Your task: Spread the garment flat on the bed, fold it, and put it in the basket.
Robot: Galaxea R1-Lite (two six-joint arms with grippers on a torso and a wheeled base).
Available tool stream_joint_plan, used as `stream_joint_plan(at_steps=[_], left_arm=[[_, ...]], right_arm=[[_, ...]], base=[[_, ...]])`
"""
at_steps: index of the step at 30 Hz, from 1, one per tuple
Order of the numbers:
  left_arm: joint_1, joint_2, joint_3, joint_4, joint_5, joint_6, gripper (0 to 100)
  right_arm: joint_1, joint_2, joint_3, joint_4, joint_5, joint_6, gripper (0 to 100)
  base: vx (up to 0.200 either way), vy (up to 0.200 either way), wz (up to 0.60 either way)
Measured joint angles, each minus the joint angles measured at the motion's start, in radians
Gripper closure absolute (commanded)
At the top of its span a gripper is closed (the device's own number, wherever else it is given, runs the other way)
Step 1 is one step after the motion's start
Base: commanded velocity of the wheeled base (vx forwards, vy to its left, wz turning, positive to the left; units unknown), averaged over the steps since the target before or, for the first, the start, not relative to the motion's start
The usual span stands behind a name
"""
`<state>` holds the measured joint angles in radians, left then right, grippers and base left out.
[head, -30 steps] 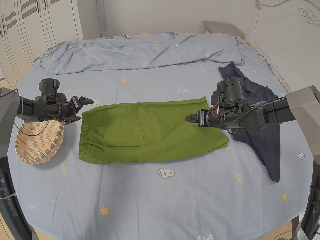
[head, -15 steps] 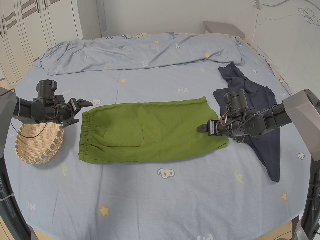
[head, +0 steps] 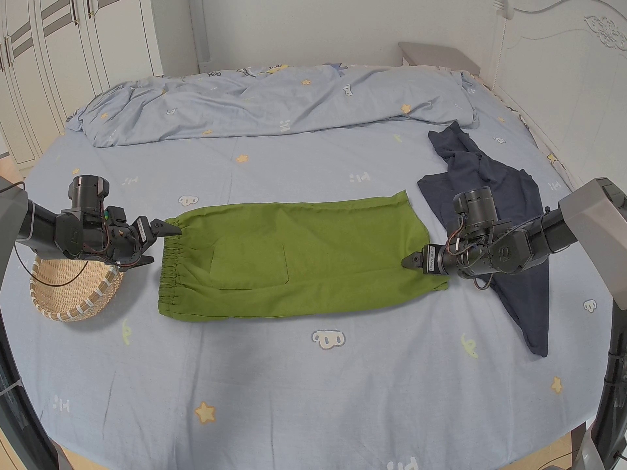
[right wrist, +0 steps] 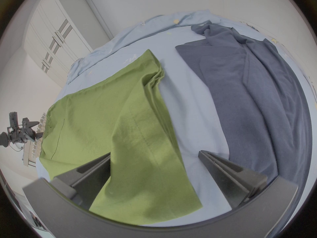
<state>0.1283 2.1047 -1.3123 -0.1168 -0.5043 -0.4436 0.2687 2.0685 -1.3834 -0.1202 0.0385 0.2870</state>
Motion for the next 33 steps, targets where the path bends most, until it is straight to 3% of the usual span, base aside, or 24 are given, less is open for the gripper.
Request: stream_joint_plan(at_steps=[5,19,33], left_arm=[[0.000,0.000,0.015,0.001,-0.098,0.000,0],[0.001,0.045,0.050,0.001,-0.123,0.012,0],[0.005,0.095,0.058,-0.034,-0.284,0.012,0]], right_arm=[[-0.008,-0.024,0.005,0.009,-0.005,0.023,0],[-0.015,-0.147,0.047,-0.049,0.028,0.060,0],[-0.058,-0.229,0.062,-0.054,0.062,0.072,0]], base=[[0.000,0.000,0.00],[0.000,0.000,0.00],[0.000,0.000,0.00]])
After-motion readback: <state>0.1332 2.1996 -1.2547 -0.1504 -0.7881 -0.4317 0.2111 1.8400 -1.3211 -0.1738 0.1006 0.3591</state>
